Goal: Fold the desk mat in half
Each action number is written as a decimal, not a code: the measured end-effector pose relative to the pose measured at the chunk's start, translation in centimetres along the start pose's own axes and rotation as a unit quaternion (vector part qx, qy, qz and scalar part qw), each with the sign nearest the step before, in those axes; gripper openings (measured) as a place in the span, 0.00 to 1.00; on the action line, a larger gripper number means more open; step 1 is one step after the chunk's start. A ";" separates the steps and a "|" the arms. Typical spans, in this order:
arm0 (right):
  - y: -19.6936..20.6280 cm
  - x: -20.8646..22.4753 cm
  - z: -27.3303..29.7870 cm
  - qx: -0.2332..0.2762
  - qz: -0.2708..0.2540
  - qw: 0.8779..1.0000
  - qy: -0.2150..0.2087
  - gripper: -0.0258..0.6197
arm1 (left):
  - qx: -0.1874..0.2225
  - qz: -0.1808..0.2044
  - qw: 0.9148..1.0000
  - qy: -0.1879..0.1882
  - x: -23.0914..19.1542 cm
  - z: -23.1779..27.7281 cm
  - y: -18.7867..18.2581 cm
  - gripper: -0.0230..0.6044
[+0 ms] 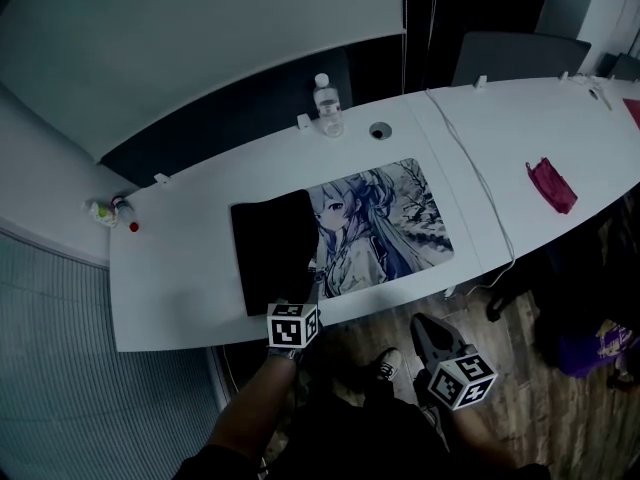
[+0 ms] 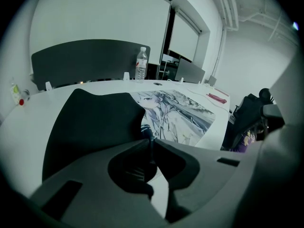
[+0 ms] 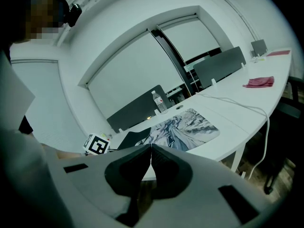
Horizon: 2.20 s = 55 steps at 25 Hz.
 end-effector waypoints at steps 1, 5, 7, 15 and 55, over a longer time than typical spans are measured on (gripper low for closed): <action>0.0 0.3 -0.3 0.001 0.001 1.000 0.001 0.08 | 0.000 -0.002 1.000 -0.001 0.3 0.2 -0.1 0.09; 0.1 1.7 -1.4 0.004 0.005 1.000 0.001 0.08 | 0.000 -0.010 1.000 -0.005 1.6 0.8 -0.3 0.09; 0.0 2.3 -1.9 0.007 0.008 1.000 0.001 0.08 | -0.002 -0.013 1.000 -0.006 2.3 1.1 -0.5 0.09; -0.9 4.8 -3.7 0.020 0.013 1.000 0.003 0.08 | -0.006 0.003 1.000 -0.002 5.5 2.3 -1.4 0.09; -4.6 10.4 -6.7 0.100 0.073 0.985 0.122 0.08 | -0.061 0.111 0.979 0.160 18.3 10.4 -6.9 0.09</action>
Point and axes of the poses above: the fingertips, and each gripper's own axes: z forward along the fingers, x to its right, y out of its underside, the point moved 7 cm from there along -z, backward along the fingers, and after that the axes turned 2 degrees about -z, right-handed, at the moved point
